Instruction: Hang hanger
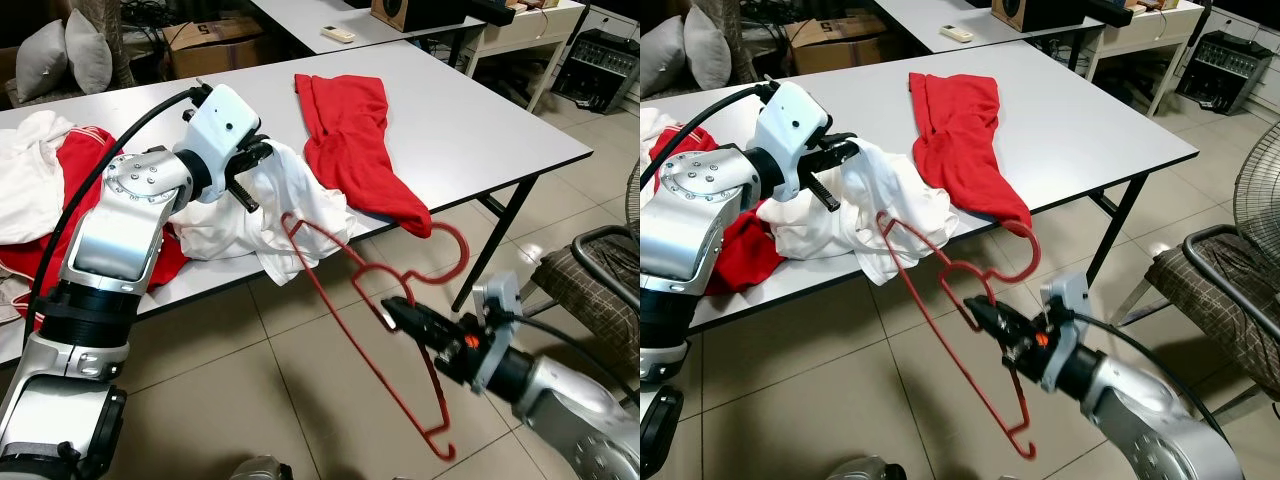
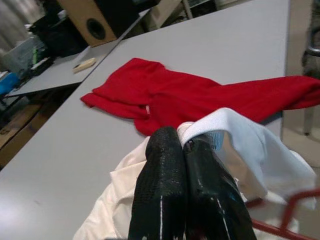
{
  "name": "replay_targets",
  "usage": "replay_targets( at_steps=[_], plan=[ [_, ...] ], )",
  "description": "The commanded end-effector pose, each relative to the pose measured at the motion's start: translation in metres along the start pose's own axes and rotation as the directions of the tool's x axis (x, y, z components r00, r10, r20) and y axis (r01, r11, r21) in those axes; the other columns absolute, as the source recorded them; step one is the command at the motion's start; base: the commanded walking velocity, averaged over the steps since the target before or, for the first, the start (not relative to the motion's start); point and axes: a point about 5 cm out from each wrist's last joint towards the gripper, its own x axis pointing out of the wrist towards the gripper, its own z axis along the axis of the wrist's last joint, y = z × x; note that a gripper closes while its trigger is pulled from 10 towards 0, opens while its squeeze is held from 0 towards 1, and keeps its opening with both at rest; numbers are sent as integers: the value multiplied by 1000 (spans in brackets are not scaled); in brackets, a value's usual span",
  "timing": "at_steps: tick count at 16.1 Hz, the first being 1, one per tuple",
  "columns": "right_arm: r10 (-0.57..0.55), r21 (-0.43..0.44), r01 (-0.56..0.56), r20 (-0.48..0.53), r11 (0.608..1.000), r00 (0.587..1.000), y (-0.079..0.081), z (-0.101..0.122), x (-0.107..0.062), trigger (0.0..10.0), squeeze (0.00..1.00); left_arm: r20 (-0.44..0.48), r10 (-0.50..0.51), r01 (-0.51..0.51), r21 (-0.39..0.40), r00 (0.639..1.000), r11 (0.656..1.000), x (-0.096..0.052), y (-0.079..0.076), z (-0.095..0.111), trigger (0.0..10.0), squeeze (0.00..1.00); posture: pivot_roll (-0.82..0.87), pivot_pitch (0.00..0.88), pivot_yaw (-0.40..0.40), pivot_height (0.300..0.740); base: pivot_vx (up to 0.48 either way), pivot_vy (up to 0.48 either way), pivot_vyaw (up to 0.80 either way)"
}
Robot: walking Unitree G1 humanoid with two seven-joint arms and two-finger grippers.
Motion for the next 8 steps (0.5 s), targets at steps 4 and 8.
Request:
replay_targets(
  at_steps=[4,8],
  plan=[
    [-36,48,35,23,998,999,-12,0,13,10000,0,9,-66,66,35,998,997,-7,-7,7,0,0,-48,0,26,740,0,0,0],
    [-76,117,68,71,991,995,-13,-4,17,10000,0,1,-80,80,22,997,997,-9,-9,7,0,0,-42,0,20,740,0,0,0]
  ],
)
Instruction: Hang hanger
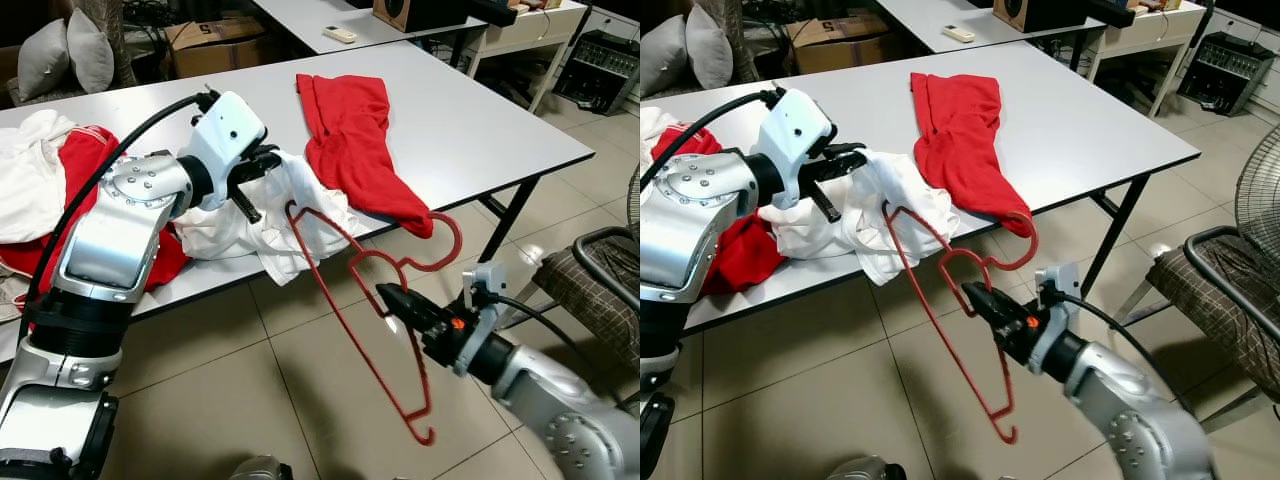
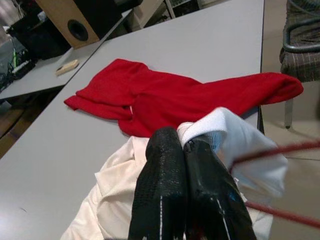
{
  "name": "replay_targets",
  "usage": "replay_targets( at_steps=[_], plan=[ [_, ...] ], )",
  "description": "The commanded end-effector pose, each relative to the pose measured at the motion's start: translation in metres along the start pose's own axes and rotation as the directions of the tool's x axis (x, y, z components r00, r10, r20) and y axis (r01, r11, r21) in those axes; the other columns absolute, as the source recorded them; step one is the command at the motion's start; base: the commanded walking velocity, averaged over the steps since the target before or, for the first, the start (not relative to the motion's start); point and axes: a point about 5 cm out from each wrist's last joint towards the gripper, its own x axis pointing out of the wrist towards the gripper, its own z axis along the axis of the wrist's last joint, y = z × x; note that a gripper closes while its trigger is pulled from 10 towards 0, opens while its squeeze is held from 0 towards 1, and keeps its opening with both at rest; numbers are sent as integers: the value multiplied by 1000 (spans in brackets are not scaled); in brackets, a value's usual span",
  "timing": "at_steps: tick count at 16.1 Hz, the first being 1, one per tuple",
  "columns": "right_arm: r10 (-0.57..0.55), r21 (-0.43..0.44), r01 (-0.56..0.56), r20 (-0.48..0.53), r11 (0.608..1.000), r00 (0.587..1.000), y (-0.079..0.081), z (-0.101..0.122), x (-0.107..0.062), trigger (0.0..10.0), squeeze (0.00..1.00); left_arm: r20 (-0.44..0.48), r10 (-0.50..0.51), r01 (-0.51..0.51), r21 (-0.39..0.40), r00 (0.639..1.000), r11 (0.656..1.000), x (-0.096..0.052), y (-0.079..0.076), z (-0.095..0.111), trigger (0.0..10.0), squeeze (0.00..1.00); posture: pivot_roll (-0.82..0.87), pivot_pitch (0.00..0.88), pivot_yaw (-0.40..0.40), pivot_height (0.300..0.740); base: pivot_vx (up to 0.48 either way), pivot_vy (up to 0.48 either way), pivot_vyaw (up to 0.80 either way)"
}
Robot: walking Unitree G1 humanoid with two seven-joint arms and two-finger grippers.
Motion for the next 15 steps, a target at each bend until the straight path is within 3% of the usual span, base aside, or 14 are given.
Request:
replay_targets(
  at_steps=[1,4,6,9,13,14,15],
  plan=[
    [-36,25,35,33,999,999,-4,3,-1,10000,0,5,-12,12,9,1000,1000,-3,-1,3,0,0,-44,0,21,740,0,0,0],
    [-49,34,48,26,998,998,-5,-2,3,10000,0,25,-38,38,-3,999,999,-1,-3,11,0,0,-42,0,25,740,0,0,0],
    [-92,136,73,138,988,986,-10,9,15,10000,0,-38,-90,91,23,995,996,2,-10,1,0,0,-43,0,28,740,0,0,0],
    [-98,206,78,92,976,991,-16,2,26,10000,0,-52,-103,104,27,993,994,13,-19,0,0,0,-39,0,25,740,0,0,0],
    [-117,301,60,177,952,977,-17,14,35,10000,0,-67,-134,137,43,989,990,27,-31,-6,118,0,-49,0,29,740,0,0,0],
    [-119,295,66,166,953,979,-18,13,35,10000,0,-75,-54,58,57,996,997,32,-26,-9,10000,0,-50,0,28,740,0,0,0],
    [-113,293,62,161,954,981,-18,13,35,10000,0,-74,4,0,51,997,999,36,-21,-12,10000,0,-49,0,24,740,0,0,0]
  ],
)
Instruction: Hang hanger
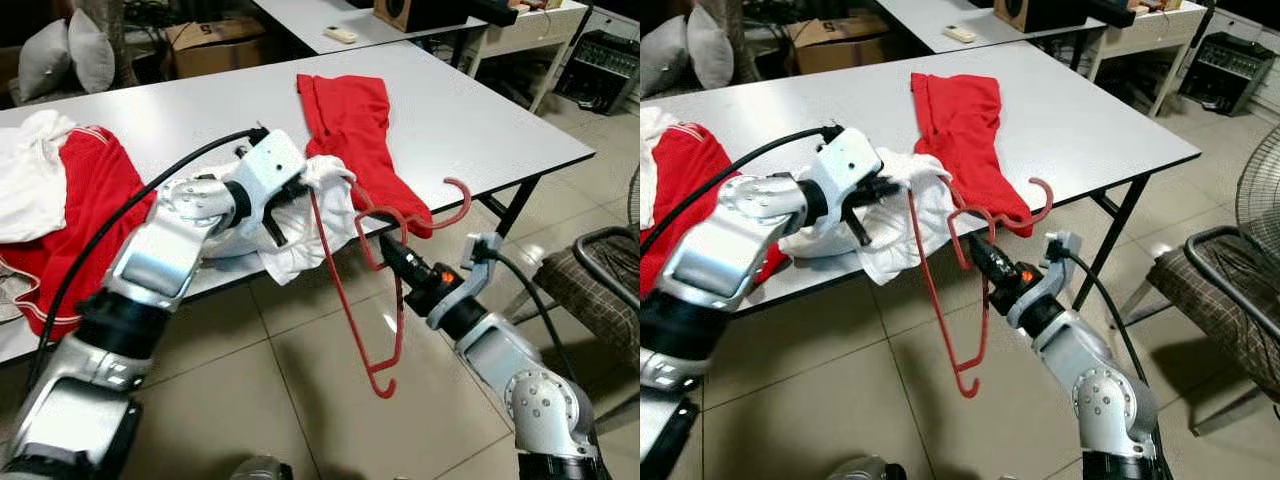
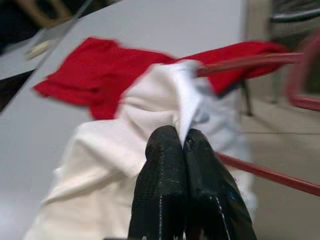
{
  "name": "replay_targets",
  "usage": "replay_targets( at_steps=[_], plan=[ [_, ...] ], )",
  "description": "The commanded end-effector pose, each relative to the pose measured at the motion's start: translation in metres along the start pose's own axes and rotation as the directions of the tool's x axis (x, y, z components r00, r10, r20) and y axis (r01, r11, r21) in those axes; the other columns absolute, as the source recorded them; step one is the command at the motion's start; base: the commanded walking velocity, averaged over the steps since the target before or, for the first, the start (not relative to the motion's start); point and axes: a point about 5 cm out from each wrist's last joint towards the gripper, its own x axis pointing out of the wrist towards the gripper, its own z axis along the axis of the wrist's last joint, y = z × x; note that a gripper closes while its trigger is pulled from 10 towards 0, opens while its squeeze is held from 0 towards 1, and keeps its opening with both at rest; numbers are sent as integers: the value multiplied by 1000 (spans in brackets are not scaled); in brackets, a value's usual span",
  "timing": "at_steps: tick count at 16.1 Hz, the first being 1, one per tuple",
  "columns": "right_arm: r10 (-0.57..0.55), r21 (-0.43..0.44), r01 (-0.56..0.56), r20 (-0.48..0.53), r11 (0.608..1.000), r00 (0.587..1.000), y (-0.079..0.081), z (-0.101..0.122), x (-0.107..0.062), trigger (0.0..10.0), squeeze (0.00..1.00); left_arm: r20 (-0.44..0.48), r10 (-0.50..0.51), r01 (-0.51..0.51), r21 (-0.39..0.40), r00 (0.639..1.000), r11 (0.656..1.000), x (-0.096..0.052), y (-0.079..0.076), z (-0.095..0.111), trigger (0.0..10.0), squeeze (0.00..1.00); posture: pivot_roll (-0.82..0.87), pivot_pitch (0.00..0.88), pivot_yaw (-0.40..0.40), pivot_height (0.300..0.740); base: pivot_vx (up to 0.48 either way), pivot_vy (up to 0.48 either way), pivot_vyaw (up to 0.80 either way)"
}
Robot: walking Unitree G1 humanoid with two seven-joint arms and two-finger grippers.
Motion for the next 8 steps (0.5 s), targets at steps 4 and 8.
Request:
replay_targets(
  at_steps=[4,8],
  plan=[
    [9,-12,-9,-27,1000,1000,3,0,-2,10000,0,2,78,-78,32,997,996,2,7,-13,10000,1000,-56,0,22,740,0,0,0],
    [34,-19,-35,-41,999,999,7,-2,-1,10000,0,62,54,-63,160,997,985,15,-10,-24,10000,1000,-58,0,17,740,0,0,0]
  ],
)
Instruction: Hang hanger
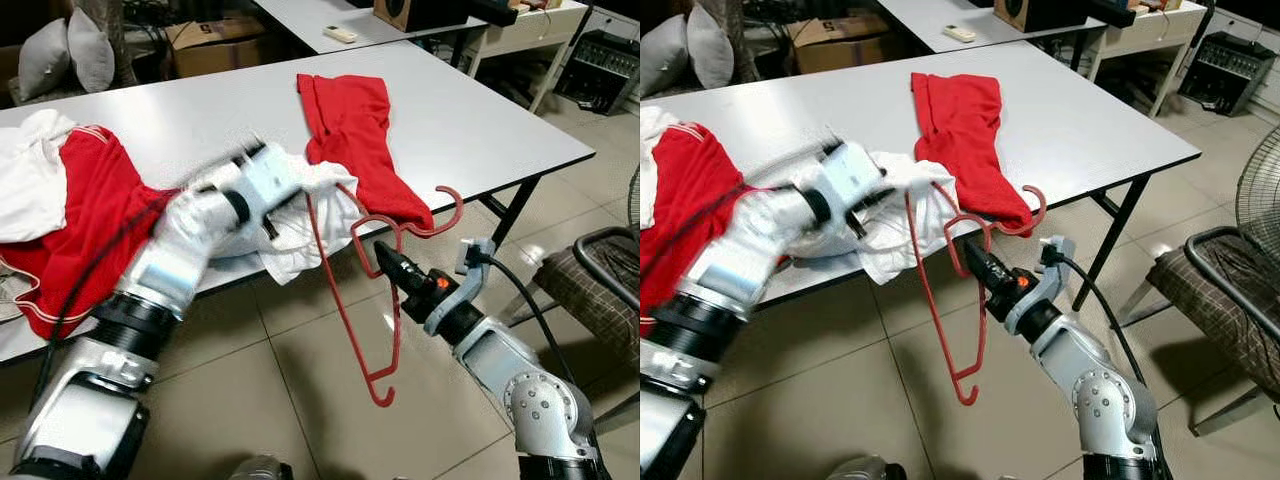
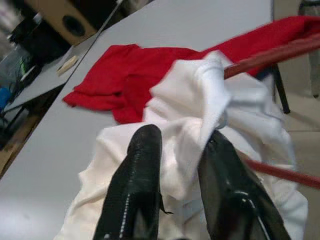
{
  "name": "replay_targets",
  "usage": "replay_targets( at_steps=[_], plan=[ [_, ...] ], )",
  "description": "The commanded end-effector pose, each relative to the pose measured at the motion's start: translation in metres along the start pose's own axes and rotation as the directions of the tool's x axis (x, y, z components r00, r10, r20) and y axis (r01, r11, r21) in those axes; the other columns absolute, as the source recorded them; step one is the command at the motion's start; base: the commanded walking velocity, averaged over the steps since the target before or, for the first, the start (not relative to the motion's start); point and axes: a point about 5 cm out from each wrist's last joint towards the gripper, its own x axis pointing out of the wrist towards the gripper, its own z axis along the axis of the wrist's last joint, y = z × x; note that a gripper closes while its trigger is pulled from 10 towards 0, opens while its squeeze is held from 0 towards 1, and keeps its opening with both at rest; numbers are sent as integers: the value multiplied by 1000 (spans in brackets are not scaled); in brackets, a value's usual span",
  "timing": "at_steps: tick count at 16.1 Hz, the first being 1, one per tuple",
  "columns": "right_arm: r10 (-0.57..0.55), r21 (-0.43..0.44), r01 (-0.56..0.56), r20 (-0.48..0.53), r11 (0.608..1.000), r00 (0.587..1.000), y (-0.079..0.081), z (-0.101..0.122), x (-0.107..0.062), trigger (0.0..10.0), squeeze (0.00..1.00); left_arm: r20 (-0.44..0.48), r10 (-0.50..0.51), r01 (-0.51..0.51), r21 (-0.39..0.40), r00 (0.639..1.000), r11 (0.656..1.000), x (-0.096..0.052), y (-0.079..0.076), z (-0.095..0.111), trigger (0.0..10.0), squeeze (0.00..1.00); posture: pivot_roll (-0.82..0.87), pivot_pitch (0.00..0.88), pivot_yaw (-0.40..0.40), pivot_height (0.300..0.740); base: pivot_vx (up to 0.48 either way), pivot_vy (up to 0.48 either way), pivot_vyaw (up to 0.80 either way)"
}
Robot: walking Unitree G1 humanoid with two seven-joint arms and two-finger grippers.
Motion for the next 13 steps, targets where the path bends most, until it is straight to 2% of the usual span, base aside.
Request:
replay_targets(
  at_steps=[1,2,6,7,8,9,11,12,13],
  plan=[
    [25,-20,-25,8,999,1000,5,5,-1,10000,0,7,8,-8,33,1000,999,2,-3,-2,10000,451,-60,0,18,740,0,0,0],
    [30,-22,-29,12,999,999,6,6,-1,10000,0,2,29,-29,48,1000,998,5,-5,-6,10000,0,-63,0,20,740,0,0,0],
    [42,-28,-41,21,999,999,8,10,-4,10000,0,5,116,-116,43,993,992,11,-1,-20,10000,0,-69,0,22,740,0,0,0],
    [48,-29,-47,26,998,999,9,10,-4,10000,0,-4,131,-130,38,991,991,11,1,-24,8431,0,-72,0,24,740,0,0,0],
    [51,-28,-51,29,998,998,9,11,-4,10000,0,-9,137,-136,31,991,990,11,2,-26,1843,0,-72,0,24,740,0,0,0],
    [57,-27,-56,36,998,998,10,12,-4,10000,0,-12,141,-141,24,990,990,9,5,-28,0,0,-70,0,25,740,0,0,0],
    [60,-25,-59,40,998,997,10,13,-3,10000,0,-13,145,-145,9,989,989,6,13,-29,0,0,-65,0,24,740,0,0,0],
    [61,-18,-60,43,998,997,10,13,0,10000,0,7,137,-137,-54,991,989,3,20,-27,0,0,-56,0,22,740,0,0,0],
    [61,-17,-61,44,998,997,10,13,1,10000,0,16,124,-123,-72,992,990,2,22,-26,0,0,-50,0,23,740,0,0,0]
  ],
)
